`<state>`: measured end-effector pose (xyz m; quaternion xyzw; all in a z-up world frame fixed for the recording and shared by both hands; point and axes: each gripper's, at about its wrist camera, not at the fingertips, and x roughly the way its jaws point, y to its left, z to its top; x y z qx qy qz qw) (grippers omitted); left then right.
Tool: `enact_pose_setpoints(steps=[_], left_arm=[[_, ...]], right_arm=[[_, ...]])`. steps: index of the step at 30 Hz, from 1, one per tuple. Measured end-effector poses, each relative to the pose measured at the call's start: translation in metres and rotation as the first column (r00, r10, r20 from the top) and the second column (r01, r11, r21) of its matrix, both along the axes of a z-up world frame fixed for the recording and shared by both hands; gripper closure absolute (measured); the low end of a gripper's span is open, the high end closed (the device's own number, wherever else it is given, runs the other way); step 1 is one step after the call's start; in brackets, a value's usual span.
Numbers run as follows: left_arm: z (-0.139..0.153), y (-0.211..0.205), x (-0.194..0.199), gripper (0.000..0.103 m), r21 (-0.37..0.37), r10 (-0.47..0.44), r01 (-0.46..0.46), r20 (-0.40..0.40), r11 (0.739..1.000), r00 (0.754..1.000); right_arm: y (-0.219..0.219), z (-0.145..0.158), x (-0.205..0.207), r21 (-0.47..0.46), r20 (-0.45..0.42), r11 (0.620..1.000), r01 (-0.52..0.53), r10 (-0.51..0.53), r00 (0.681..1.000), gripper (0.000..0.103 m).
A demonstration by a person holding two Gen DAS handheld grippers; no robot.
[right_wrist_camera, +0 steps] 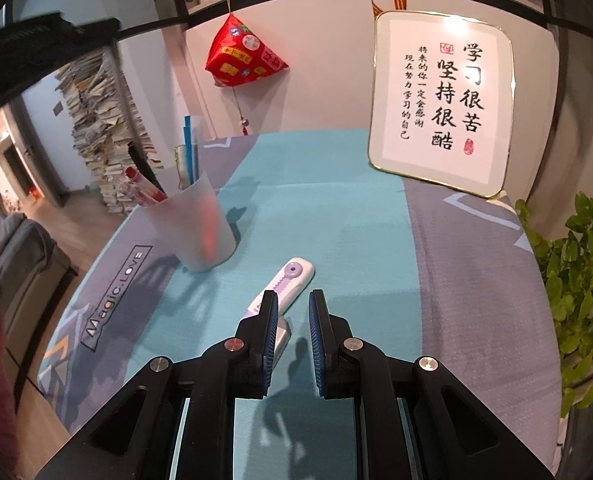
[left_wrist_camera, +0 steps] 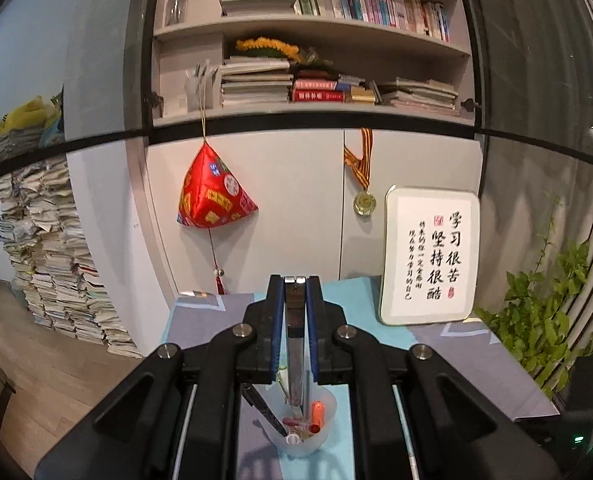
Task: Organize stationery
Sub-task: 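Carry the grey utility knife over the cup and lower it in with the left tool, then grasp the small white eraser beside the correction tape with the right tool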
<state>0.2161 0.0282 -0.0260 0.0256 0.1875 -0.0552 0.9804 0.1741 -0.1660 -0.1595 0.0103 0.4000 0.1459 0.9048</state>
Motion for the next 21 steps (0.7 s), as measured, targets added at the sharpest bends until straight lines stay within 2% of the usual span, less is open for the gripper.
enact_pose_setpoints(steps=[5, 21], left_arm=[[-0.02, 0.002, 0.015, 0.094, 0.027, 0.008, -0.006, -0.047, 1.0, 0.999], [-0.054, 0.019, 0.032, 0.094, -0.033, 0.002, -0.007, -0.138, 0.999, 0.99]], right_arm=[[0.0, 0.0, 0.001, -0.007, -0.002, 1.0, -0.001, 0.001, 1.0, 0.088], [0.005, -0.002, 0.005, -0.015, -0.018, 1.0, -0.024, 0.024, 1.0, 0.088]])
